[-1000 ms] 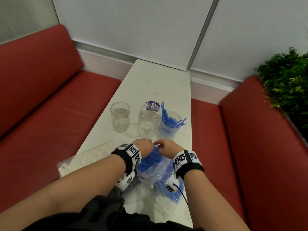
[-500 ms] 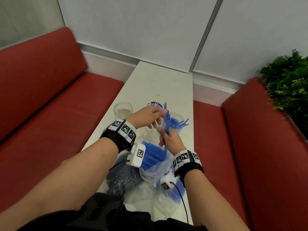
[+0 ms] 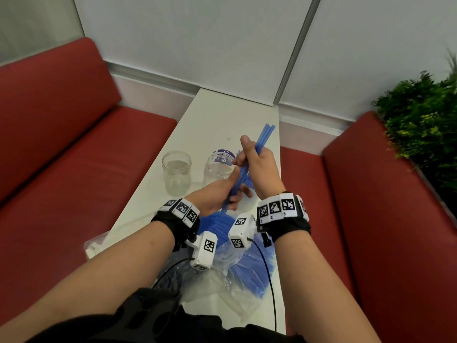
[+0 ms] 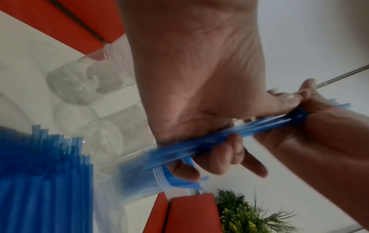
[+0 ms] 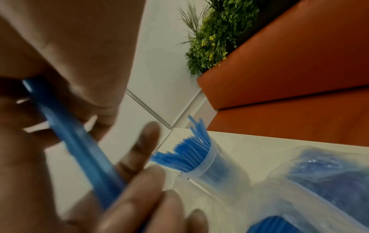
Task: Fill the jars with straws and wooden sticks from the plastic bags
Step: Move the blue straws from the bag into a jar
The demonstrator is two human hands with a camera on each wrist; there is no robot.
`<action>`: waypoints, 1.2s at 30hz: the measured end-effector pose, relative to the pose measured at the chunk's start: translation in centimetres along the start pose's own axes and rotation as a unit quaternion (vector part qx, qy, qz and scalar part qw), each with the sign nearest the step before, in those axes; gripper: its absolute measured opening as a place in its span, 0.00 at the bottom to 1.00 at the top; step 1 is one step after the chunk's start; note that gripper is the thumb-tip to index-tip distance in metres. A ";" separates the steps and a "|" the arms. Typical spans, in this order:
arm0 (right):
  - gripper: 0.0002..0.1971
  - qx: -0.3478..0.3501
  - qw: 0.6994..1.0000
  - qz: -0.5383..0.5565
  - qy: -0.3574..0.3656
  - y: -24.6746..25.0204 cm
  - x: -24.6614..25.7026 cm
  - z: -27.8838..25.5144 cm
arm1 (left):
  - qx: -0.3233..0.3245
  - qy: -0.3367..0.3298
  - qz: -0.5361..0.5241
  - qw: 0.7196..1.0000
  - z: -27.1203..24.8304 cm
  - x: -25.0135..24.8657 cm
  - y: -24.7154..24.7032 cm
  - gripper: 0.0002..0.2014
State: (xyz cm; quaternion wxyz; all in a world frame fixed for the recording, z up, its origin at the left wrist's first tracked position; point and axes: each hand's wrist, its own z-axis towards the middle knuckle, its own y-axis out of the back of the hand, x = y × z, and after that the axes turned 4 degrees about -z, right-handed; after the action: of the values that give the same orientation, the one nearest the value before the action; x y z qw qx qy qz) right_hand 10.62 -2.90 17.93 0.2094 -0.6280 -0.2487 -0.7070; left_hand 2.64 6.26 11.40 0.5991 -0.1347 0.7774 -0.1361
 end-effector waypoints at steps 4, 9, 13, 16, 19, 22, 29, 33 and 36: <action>0.31 0.031 0.998 -0.035 -0.033 -0.2 -2.7 -0.7 | -0.059 -0.040 0.024 0.997 -0.2 -0.8 0.9 0.27; 0.31 0.071 0.981 -0.091 -0.157 -1.2 -9.1 -2.6 | -0.157 -0.095 0.031 0.983 -0.4 -1.7 2.9 0.22; 0.16 0.188 0.857 -0.459 -0.140 -1.6 -14.1 -4.4 | -0.203 -0.102 0.035 0.973 -0.9 -1.3 4.0 0.17; 0.22 0.241 0.775 -0.570 -0.131 -2.2 -16.0 -5.5 | -0.238 -0.099 0.035 0.965 -1.4 -1.0 4.8 0.17; 0.19 0.247 0.758 -0.594 -0.107 -2.6 -16.5 -5.7 | -0.248 -0.096 0.041 0.963 -2.0 -0.9 5.5 0.18; 0.14 0.250 0.760 -0.590 -0.109 -2.6 -16.6 -5.6 | -0.250 -0.087 0.050 0.963 -2.4 -0.5 5.9 0.18; 0.08 0.151 0.881 -0.433 -0.115 -2.4 -14.1 -3.7 | -0.279 -0.084 0.075 0.954 -1.7 0.4 5.8 0.20; 0.05 0.130 0.938 -0.300 -0.117 -1.6 -11.2 -2.7 | -0.273 -0.076 0.067 0.957 -0.9 1.4 5.3 0.27; 0.04 0.105 0.964 -0.218 -0.109 -0.5 -8.4 -1.6 | -0.231 -0.069 0.063 0.969 -0.3 2.3 4.7 0.28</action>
State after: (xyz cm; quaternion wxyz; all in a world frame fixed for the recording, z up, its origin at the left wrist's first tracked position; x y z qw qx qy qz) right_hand 10.05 -3.62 9.42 0.0869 -0.6060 -0.4739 -0.6330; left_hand 1.56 9.77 7.70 0.6110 -0.2294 0.7517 0.0943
